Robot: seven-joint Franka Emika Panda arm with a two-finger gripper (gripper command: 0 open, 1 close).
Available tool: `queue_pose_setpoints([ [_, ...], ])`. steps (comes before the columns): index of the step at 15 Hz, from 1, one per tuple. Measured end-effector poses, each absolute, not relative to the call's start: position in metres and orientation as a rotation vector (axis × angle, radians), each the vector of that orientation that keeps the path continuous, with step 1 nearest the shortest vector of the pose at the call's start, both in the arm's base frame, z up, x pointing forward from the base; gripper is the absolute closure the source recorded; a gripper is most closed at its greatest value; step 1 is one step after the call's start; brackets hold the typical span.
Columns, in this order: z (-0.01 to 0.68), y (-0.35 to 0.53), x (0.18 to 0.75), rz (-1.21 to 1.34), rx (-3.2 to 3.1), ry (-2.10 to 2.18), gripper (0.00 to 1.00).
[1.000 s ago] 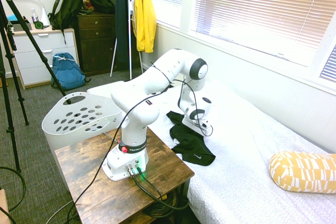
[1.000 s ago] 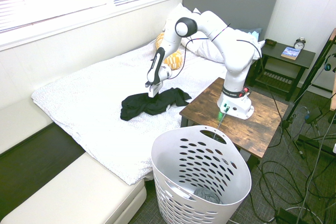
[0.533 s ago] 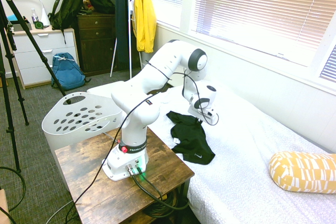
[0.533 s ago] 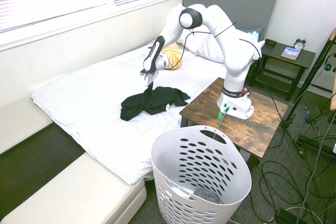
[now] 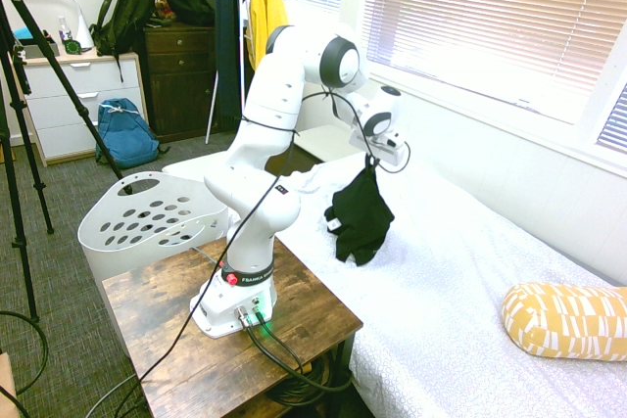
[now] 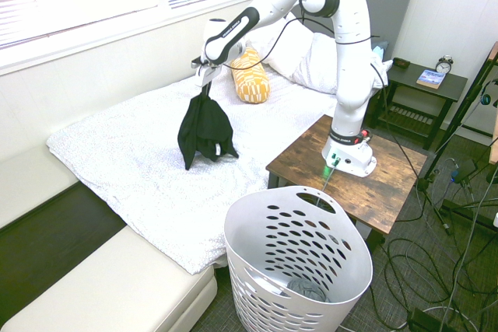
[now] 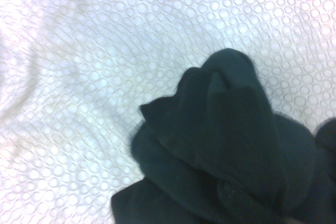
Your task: Put my clothes in the laundry bag
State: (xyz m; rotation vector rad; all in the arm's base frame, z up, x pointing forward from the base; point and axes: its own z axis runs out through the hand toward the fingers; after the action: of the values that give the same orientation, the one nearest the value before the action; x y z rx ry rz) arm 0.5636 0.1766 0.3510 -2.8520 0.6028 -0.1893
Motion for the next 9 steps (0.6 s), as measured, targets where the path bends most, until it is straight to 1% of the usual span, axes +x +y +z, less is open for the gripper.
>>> queue_pose_setpoints([
  [2,0.412,0.224,0.528,-0.217,-2.855,0.494,1.00],
  [5,0.497,0.279,0.458,-0.269,-2.851,0.328,1.00],
  [7,0.540,0.301,0.403,-0.282,-2.838,0.235,1.00],
  [9,0.569,0.325,0.339,-0.298,-2.836,0.112,1.00],
])
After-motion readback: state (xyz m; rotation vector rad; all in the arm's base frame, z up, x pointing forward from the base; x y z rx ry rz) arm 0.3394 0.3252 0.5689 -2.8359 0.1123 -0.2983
